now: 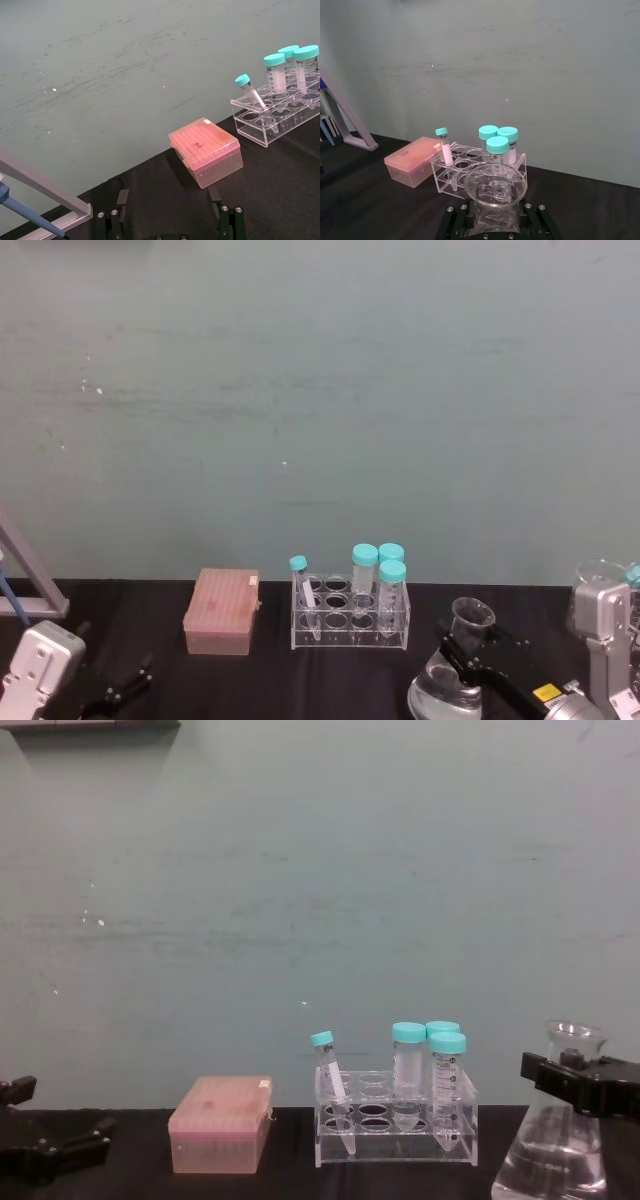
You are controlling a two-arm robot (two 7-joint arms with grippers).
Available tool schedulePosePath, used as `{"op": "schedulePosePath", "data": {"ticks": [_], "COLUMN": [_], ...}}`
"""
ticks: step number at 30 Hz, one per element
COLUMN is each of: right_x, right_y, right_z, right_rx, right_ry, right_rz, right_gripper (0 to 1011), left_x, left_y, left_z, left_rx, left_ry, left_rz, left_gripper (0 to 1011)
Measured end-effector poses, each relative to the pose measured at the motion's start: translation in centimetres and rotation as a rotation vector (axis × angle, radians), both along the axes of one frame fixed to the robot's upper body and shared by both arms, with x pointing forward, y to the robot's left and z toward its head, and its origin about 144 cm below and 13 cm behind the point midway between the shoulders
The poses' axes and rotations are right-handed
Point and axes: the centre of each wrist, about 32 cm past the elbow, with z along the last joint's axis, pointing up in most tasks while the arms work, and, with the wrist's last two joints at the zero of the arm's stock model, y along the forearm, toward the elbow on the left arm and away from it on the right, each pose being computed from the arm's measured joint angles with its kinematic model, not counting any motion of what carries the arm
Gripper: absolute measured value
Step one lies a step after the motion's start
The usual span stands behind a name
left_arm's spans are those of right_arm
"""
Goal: Pick up the beaker with the right gripper, shake it three times, and then put it down.
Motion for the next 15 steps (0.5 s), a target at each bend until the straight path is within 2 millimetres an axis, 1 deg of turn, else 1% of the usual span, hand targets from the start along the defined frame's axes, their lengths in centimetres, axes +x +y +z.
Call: {"op": "schedulePosePath", "data": {"ticks": [15], "right_x": [-0.02], "right_y": [0.23], "right_z": [-0.22], "right_rx": [0.000], "right_ry": [0.011], "right_rz": [0.021], "right_gripper": [456], "left_x": [0.00], "left_y": [0.00], "left_z": [0.00], "left_rx": [0.000], "left_ry": [0.000], "left_rz": [0.000], "left_gripper": [1000]}}
